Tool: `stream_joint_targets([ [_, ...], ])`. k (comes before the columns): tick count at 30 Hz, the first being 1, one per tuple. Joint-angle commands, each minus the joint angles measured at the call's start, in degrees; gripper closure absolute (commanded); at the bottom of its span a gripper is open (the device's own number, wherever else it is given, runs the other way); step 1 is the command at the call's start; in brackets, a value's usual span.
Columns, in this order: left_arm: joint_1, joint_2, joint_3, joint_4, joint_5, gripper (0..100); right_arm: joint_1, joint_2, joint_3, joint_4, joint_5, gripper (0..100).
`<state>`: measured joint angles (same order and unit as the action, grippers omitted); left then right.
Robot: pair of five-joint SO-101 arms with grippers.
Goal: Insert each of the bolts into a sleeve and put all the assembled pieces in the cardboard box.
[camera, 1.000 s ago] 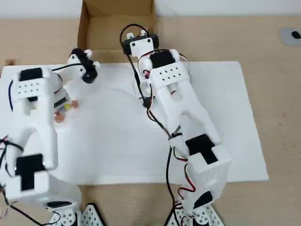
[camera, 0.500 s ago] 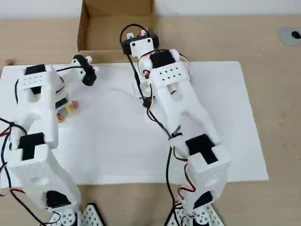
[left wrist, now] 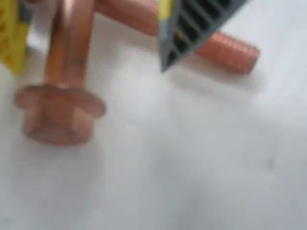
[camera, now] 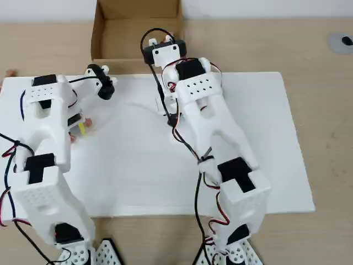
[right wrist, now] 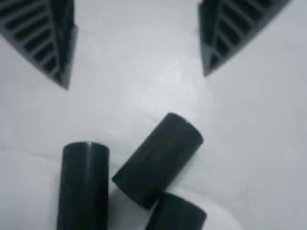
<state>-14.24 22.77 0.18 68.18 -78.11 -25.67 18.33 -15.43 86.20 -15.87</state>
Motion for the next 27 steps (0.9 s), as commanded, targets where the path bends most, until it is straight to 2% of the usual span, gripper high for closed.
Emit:
stream_joint_targets([
  [1,4.0,1.6,-1.1,-0.5,1.4,80,-1.4,-3.7,-0.3,-0.8,-0.7,78.5],
  [3,4.4,1.7,-1.1,-0.5,1.8,84,-1.4,-3.7,-0.3,-0.7,-0.7,78.5],
  [7,4.5,1.4,-2.6,-0.3,4.7,100,-1.4,-3.7,-0.3,-0.5,-0.7,78.5],
  [15,4.5,1.0,-5.5,-0.1,7.6,99,-1.4,-3.6,0.0,-0.6,-3.5,78.6],
  [20,4.6,-3.4,-7.9,0.2,12.9,99,-1.4,-3.6,0.0,-0.4,-3.5,78.6],
  [27,6.9,-16.9,-8.3,10.2,12.7,99,-1.4,-3.5,0.0,-0.4,-3.5,78.6],
])
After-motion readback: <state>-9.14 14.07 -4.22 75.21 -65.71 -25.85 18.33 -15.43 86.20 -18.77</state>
